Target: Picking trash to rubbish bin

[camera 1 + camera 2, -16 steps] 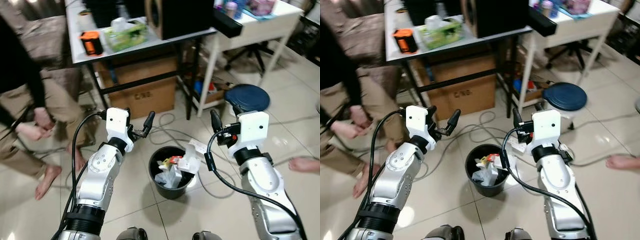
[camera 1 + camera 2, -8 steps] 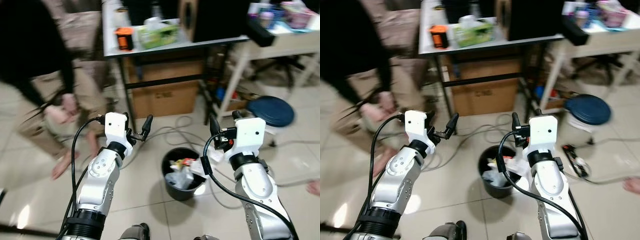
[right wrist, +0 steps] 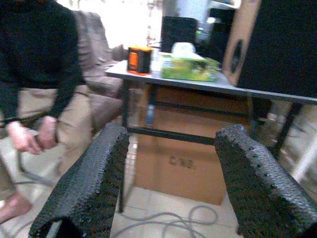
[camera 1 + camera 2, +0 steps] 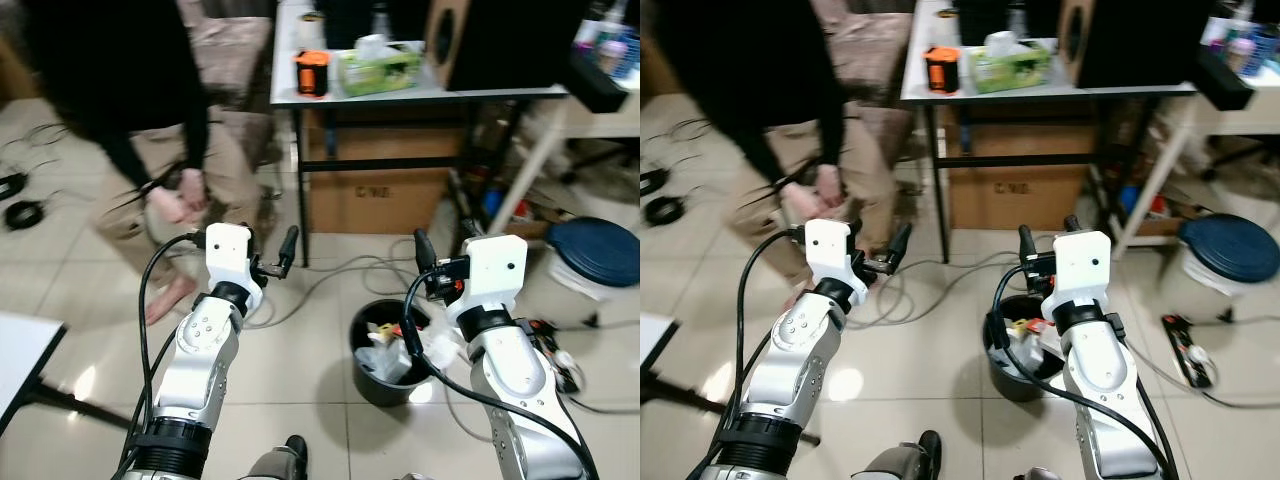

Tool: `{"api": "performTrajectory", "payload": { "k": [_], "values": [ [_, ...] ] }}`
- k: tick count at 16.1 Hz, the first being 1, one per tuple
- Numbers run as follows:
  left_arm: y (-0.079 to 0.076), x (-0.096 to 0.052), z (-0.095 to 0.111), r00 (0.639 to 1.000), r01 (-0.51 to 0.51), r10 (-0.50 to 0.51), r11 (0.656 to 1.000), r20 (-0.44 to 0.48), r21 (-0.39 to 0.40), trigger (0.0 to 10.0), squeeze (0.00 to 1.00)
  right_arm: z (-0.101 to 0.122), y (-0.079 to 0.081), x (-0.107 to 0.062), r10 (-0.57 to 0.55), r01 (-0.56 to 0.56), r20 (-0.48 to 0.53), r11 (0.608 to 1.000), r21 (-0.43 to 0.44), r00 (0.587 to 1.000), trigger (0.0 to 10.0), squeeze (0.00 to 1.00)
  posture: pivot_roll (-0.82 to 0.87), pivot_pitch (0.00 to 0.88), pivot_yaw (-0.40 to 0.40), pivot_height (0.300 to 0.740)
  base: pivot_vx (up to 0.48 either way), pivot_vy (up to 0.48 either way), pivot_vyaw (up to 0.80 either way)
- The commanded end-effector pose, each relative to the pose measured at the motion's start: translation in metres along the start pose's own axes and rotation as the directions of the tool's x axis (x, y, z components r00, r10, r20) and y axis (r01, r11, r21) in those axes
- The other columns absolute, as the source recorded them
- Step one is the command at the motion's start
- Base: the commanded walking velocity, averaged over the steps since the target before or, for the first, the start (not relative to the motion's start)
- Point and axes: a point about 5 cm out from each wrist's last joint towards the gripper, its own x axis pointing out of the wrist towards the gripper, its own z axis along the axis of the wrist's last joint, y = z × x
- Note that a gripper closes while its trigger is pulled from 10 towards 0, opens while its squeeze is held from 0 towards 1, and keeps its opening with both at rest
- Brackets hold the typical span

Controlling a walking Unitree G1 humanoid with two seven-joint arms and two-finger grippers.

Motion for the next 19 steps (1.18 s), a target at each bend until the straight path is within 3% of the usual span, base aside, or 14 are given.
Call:
{"api": "performTrajectory", "payload": {
  "k": [1,19],
  "values": [
    [0.0042,0.0011,0.0036,1.000,-0.024,0.024,1.000,0.015,0.009,10.0,0.00,0.0013,0.0017,-0.0026,0.011,-0.011,-0.001,1.000,-0.011,1.000,10.0,0.00,-0.11,0.100,0.050,0.740,0.000,0.000,0.62],
    [0.0139,0.0010,0.0046,0.997,-0.078,0.078,0.996,0.008,0.036,10.0,0.00,-0.0005,0.0108,-0.0012,0.046,-0.046,0.004,0.999,0.005,0.999,10.0,0.00,-0.09,0.103,0.065,0.740,0.000,0.000,0.62]
  ]
}}
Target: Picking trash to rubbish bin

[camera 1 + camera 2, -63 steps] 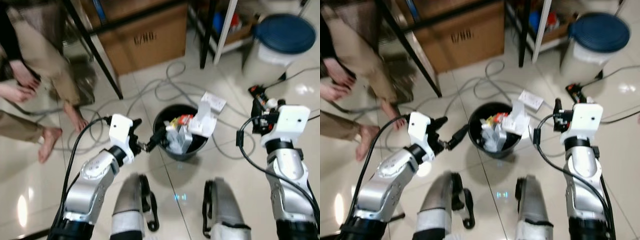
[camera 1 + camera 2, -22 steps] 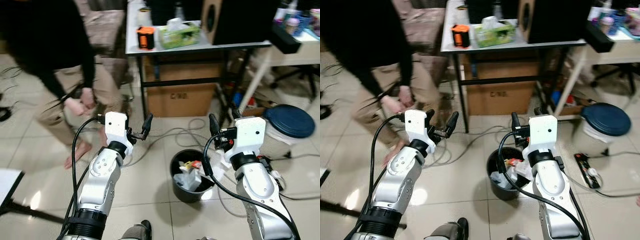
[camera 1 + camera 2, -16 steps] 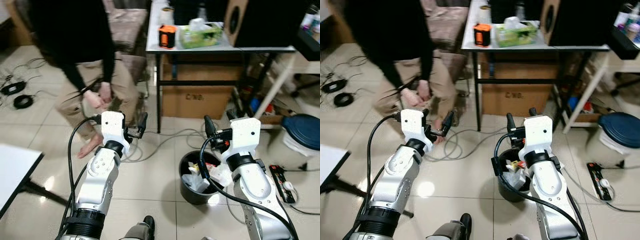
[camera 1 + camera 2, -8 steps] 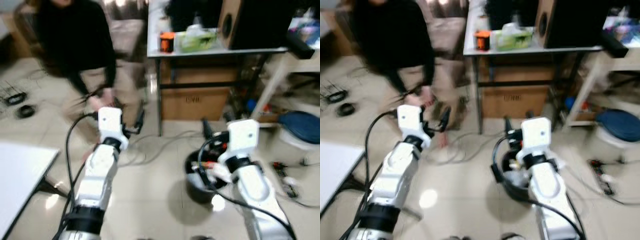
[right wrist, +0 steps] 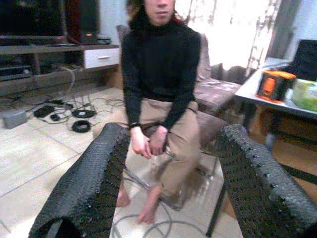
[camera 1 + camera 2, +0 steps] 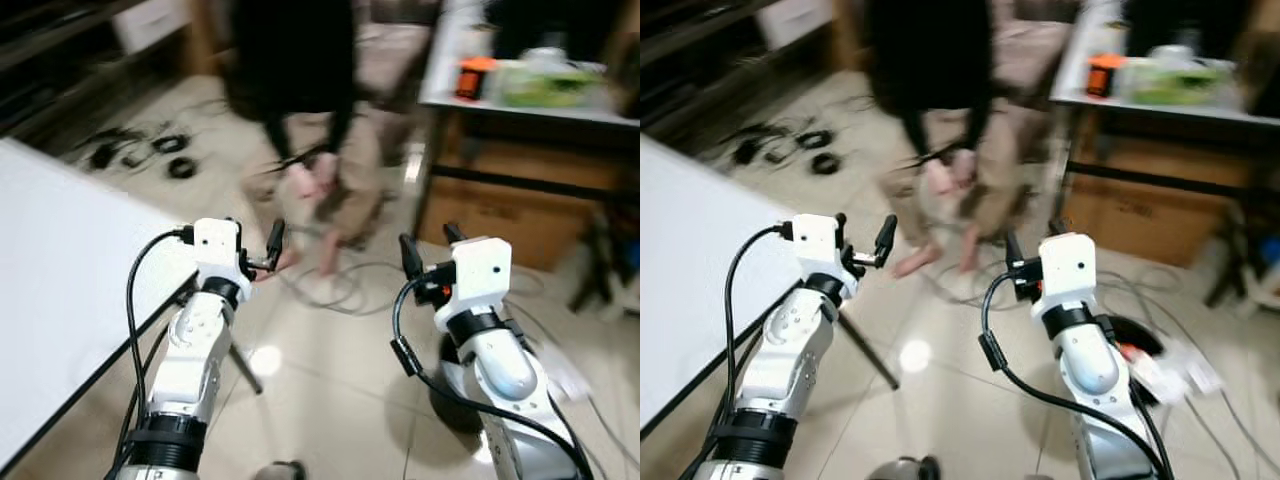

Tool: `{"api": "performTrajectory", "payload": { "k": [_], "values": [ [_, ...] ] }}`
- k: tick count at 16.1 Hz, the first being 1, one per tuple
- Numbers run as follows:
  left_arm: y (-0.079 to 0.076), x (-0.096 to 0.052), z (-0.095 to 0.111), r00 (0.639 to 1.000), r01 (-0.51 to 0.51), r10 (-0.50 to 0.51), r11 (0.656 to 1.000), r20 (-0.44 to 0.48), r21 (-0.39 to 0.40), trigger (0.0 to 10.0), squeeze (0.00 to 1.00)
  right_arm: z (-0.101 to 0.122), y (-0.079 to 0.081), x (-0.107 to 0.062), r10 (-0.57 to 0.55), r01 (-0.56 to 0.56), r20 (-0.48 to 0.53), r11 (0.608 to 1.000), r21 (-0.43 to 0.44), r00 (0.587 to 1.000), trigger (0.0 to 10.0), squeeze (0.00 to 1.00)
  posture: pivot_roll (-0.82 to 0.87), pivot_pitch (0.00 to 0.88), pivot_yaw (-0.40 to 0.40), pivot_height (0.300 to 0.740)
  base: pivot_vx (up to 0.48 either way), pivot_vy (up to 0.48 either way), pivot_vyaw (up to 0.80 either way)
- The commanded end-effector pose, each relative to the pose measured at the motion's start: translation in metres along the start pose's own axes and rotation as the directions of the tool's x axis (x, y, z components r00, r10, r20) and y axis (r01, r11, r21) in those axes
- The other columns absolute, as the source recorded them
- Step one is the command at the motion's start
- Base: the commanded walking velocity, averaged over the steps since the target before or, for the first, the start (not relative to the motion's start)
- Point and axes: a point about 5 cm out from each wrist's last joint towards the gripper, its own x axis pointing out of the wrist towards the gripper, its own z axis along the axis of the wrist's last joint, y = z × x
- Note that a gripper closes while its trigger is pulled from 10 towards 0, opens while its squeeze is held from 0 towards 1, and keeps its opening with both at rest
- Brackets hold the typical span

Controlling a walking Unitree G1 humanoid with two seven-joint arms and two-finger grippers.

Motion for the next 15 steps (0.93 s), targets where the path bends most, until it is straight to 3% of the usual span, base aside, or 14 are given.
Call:
{"api": "performTrajectory", "payload": {
  "k": [1,15],
  "values": [
    [0.0045,-0.0016,0.0000,1.000,-0.022,0.022,1.000,-0.004,0.014,10.0,0.00,0.0008,0.0023,-0.0002,0.004,-0.004,0.005,1.000,-0.001,1.000,10.0,0.00,-0.09,0.103,0.065,0.740,0.000,0.000,0.61],
    [0.0085,-0.0032,-0.0045,0.997,-0.070,0.071,0.997,-0.028,0.018,10.0,0.00,-0.0007,0.0029,-0.0025,0.017,-0.017,-0.008,1.000,0.003,1.000,10.0,0.00,-0.10,0.117,0.058,0.740,0.000,0.000,0.61]
  ]
}}
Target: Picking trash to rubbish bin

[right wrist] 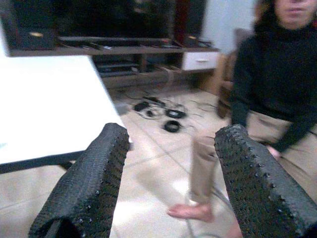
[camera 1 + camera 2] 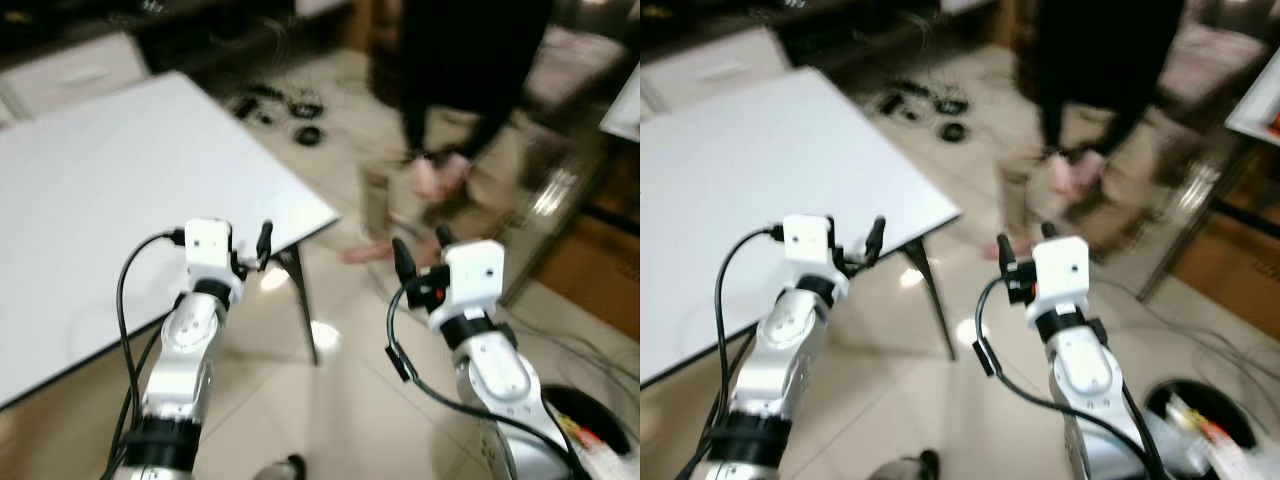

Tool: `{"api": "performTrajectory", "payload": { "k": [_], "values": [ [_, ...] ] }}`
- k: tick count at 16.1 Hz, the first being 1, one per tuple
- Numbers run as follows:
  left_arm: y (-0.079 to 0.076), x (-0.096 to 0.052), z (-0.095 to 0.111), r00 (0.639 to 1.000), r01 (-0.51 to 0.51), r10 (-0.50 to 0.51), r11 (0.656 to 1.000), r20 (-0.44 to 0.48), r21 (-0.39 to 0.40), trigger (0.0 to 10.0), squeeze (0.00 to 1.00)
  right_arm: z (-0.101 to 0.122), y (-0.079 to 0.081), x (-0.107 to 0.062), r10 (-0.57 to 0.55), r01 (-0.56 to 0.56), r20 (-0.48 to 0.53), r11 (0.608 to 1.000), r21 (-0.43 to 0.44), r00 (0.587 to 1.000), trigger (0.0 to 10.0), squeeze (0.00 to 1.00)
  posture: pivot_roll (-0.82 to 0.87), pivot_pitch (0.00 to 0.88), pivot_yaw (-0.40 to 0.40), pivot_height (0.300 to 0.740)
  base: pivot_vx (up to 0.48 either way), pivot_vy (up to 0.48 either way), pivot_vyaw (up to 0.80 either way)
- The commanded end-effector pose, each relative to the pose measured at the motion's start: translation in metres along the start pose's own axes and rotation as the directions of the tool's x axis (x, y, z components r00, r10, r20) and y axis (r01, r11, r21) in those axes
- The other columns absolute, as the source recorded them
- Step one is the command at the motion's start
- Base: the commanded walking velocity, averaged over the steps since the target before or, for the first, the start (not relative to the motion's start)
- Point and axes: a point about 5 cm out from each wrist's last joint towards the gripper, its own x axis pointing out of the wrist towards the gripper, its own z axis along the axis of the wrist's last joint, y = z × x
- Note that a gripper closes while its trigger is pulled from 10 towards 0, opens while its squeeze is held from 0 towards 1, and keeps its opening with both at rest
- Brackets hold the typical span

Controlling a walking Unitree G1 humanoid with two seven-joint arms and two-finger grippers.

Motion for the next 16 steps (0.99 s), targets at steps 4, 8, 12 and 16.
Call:
{"api": "performTrajectory", "payload": {
  "k": [4,8,12,16],
  "values": [
    [-0.0014,-0.0008,-0.0043,1.000,-0.010,0.010,1.000,-0.023,-0.001,10.0,0.00,0.0005,-0.0033,-0.0010,-0.005,0.005,-0.004,1.000,-0.011,1.000,10.0,0.00,-0.10,0.117,0.055,0.740,0.000,0.000,0.60],
    [-0.0003,-0.0005,-0.0042,1.000,-0.017,0.017,1.000,-0.025,-0.002,10.0,0.00,0.0000,-0.0029,-0.0009,-0.005,0.005,-0.007,1.000,-0.011,1.000,10.0,0.00,-0.10,0.118,0.055,0.740,0.000,0.000,0.60],
    [-0.0002,0.0006,-0.0044,0.999,-0.019,0.019,1.000,-0.030,-0.006,10.0,0.00,0.0000,-0.0023,0.0000,-0.006,0.006,-0.007,1.000,-0.008,1.000,10.0,0.00,-0.10,0.118,0.055,0.740,0.000,0.000,0.60],
    [-0.0002,0.0007,-0.0059,0.999,-0.019,0.018,1.000,-0.039,-0.007,10.0,0.00,-0.0014,-0.0022,-0.0004,-0.004,0.004,-0.012,1.000,0.006,1.000,10.0,0.00,-0.10,0.113,0.059,0.740,0.000,0.000,0.57]
  ]
}}
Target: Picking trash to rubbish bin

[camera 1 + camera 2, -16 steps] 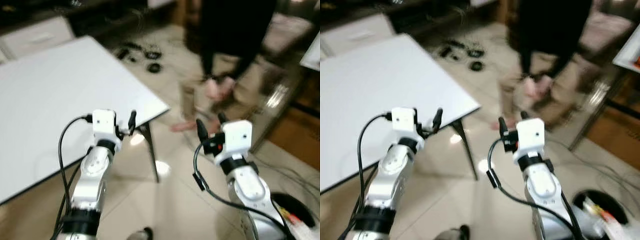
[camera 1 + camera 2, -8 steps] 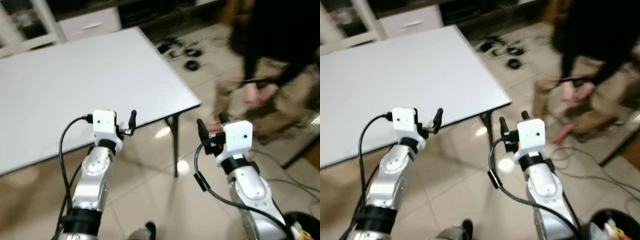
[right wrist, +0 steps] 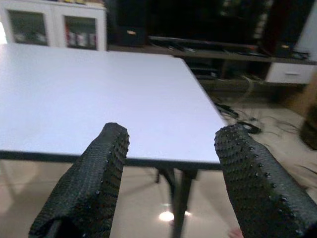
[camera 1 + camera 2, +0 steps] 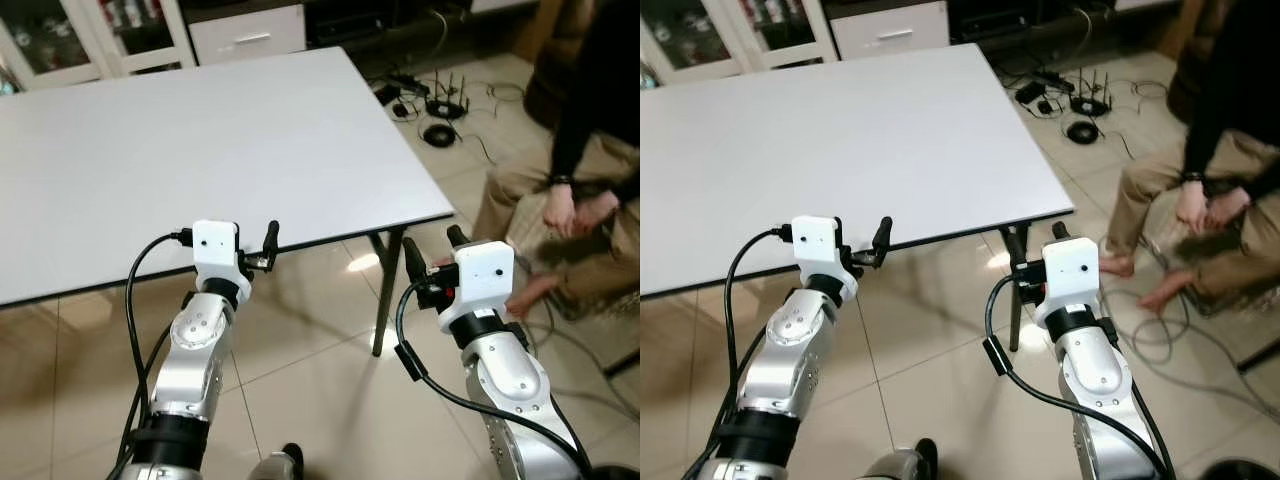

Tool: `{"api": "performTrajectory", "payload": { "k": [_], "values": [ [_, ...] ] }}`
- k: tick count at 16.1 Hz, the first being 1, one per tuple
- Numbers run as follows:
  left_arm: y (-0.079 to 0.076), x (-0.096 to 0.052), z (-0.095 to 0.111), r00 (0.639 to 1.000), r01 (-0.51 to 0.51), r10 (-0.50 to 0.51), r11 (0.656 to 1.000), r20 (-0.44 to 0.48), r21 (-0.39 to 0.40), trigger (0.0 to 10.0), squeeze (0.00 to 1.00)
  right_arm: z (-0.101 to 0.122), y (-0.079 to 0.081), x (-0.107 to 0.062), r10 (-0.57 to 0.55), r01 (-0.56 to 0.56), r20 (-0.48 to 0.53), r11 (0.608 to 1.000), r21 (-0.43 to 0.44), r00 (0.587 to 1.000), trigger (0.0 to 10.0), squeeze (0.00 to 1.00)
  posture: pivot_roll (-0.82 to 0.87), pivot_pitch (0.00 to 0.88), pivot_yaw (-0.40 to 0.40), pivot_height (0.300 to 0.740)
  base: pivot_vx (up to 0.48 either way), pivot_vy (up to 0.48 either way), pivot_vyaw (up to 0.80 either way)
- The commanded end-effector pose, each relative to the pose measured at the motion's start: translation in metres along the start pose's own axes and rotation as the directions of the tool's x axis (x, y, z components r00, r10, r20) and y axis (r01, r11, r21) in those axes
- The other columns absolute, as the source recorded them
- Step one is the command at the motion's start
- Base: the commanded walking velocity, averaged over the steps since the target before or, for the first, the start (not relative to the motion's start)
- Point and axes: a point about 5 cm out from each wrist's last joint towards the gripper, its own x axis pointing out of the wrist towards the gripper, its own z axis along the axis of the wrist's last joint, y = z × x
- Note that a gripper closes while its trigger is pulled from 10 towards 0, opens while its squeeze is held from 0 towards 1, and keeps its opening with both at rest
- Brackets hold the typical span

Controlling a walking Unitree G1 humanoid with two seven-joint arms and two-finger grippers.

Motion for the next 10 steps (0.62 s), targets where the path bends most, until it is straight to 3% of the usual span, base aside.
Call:
{"api": "performTrajectory", "payload": {
  "k": [1,6,10],
  "values": [
    [0.0010,-0.0005,-0.0030,1.000,-0.005,0.006,1.000,-0.020,0.003,10.0,0.00,-0.0010,0.0010,-0.0007,0.006,-0.006,-0.008,1.000,0.005,1.000,10.0,0.00,-0.10,0.113,0.059,0.740,0.000,0.000,0.46],
    [0.0011,0.0003,-0.0045,1.000,0.001,-0.001,1.000,-0.029,0.009,10.0,0.00,-0.0025,-0.0013,0.0001,-0.021,0.022,-0.014,1.000,0.014,1.000,10.0,0.00,-0.10,0.109,0.065,0.740,0.000,0.224,0.00],
    [0.0019,0.0000,-0.0056,0.999,0.002,-0.002,1.000,-0.034,0.012,10.0,0.00,-0.0027,-0.0017,-0.0001,-0.027,0.027,-0.013,1.000,0.015,1.000,10.0,0.00,-0.10,0.107,0.066,0.740,0.000,0.390,0.00]
  ]
}}
